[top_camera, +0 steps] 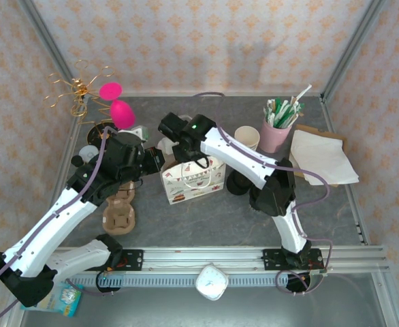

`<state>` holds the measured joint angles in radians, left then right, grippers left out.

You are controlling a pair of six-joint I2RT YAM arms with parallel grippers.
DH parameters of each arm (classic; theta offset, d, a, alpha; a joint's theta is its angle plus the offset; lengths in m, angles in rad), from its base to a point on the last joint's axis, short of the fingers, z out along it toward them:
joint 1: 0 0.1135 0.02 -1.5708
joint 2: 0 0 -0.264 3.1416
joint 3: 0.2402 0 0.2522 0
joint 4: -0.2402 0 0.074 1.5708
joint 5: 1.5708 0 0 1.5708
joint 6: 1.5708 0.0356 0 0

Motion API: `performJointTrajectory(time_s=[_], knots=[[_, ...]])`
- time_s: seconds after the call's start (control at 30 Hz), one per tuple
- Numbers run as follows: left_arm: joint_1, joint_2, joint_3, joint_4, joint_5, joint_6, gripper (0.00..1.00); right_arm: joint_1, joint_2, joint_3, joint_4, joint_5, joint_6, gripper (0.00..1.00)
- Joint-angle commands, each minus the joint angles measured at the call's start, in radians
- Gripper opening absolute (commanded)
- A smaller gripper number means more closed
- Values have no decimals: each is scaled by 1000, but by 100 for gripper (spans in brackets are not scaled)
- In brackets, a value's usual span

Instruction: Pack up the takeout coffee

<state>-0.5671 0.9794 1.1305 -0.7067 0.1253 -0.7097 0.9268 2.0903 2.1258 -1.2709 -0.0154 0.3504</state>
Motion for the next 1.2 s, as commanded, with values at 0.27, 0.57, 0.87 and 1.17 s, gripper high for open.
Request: performJointTrajectory(time_s=[0.27,0.57,0.87,1.17], knots=[[10,4,-34,-11,-30,-8,14,2,-78,-109,67,6,12,34],[9,7,-22,-9,-21,-1,15,-4,-73,-96,68,1,18,46],[10,13,-24,3,-12,-2,14,-4,-94,-155,107,-13,28,53],[10,5,-23,-5,-27,2,16,-3,-106,-101,109,13,24,62]])
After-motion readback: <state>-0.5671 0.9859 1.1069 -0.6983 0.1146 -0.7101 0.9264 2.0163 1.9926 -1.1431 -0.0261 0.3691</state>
